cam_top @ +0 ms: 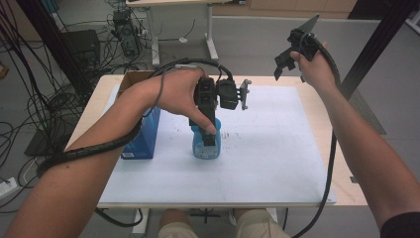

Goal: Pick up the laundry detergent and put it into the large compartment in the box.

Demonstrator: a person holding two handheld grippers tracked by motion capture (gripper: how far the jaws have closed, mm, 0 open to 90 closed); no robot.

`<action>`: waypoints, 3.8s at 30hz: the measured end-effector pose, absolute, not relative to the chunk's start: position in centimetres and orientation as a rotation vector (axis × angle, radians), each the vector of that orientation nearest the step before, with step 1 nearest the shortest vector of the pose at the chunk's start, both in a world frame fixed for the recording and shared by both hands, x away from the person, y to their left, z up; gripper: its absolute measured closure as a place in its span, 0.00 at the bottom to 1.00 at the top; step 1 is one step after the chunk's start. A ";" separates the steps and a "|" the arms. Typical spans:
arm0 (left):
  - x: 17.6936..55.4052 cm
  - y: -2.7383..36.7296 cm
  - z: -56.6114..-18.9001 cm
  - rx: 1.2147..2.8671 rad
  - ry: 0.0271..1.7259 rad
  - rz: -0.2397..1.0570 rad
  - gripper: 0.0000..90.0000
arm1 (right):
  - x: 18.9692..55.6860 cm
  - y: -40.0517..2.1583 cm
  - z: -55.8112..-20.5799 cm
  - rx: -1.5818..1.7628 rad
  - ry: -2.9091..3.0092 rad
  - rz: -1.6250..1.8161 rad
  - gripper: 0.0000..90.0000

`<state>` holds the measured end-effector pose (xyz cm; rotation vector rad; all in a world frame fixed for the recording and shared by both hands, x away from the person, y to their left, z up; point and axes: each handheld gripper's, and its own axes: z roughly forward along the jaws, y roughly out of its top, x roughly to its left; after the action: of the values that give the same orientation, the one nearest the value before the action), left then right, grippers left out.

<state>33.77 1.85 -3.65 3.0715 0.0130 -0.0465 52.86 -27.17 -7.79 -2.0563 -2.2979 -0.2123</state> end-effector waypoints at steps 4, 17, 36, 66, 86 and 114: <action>33.8 2.0 -3.6 3.072 0.017 -0.046 0.07 | 52.9 -27.0 -7.9 -2.050 -2.297 -0.210 0.08; 33.7 2.1 -3.5 3.071 0.014 -0.046 0.07 | 53.0 -26.9 -7.9 -2.041 -2.292 -0.213 0.08; 33.5 2.1 -3.3 3.072 0.025 -0.042 0.07 | 53.0 -26.5 -8.0 -2.040 -2.301 -0.198 0.08; 33.9 2.5 -3.2 3.067 0.019 -0.028 0.08 | 52.5 -25.6 -7.9 -2.098 -2.327 -0.170 0.09; 35.2 2.8 -2.6 3.055 0.039 0.010 0.07 | 52.3 -25.7 -7.8 -2.101 -2.327 -0.163 0.09; 40.5 1.4 -4.5 3.075 0.111 0.005 0.07 | 52.1 -26.2 -7.7 -2.094 -2.322 -0.165 0.09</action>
<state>40.55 1.39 -4.47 3.0746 0.1106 0.0052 52.13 -26.24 -7.73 -2.0943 -2.3216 -0.1648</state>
